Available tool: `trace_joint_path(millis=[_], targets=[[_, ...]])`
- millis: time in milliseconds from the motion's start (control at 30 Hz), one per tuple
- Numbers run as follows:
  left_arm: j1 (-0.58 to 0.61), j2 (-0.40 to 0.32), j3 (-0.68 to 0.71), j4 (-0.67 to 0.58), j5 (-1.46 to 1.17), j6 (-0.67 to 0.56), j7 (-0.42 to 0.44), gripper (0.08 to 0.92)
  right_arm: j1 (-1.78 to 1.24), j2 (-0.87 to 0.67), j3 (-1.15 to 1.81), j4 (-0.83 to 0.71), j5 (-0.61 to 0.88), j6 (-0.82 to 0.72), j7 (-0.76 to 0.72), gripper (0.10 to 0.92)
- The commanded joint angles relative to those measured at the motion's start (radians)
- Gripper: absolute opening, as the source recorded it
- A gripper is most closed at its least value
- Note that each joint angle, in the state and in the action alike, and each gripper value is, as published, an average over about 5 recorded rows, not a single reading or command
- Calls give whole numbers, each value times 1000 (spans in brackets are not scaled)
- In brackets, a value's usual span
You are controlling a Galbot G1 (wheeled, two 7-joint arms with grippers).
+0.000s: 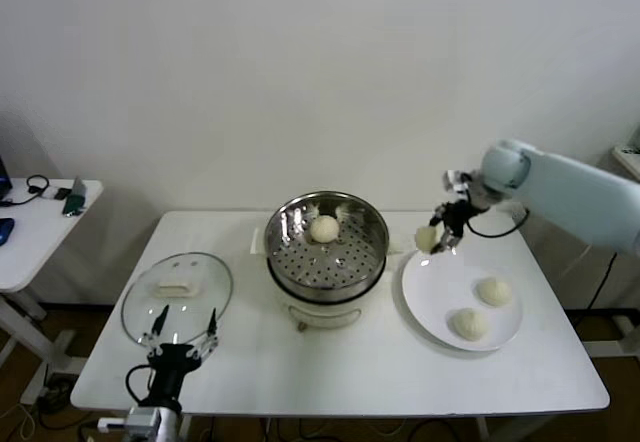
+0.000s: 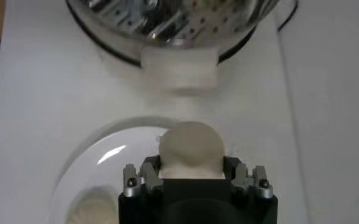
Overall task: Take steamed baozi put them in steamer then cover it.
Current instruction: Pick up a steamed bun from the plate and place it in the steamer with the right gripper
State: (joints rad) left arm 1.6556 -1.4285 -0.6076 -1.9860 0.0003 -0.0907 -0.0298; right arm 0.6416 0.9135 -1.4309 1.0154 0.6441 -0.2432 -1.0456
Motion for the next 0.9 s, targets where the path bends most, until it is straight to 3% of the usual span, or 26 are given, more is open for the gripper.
trace_joint_path(millis=[33, 433, 900], targets=[[0, -4, 17, -3, 15, -1, 1, 823, 214, 158, -122, 10, 237, -29, 20, 662], [0, 7, 21, -14, 29, -3, 3, 823, 86, 404, -83, 0, 270, -84, 84, 662], [-5, 19, 17, -10, 26, -1, 3, 823, -76, 498, -108, -25, 198, -108, 135, 662]])
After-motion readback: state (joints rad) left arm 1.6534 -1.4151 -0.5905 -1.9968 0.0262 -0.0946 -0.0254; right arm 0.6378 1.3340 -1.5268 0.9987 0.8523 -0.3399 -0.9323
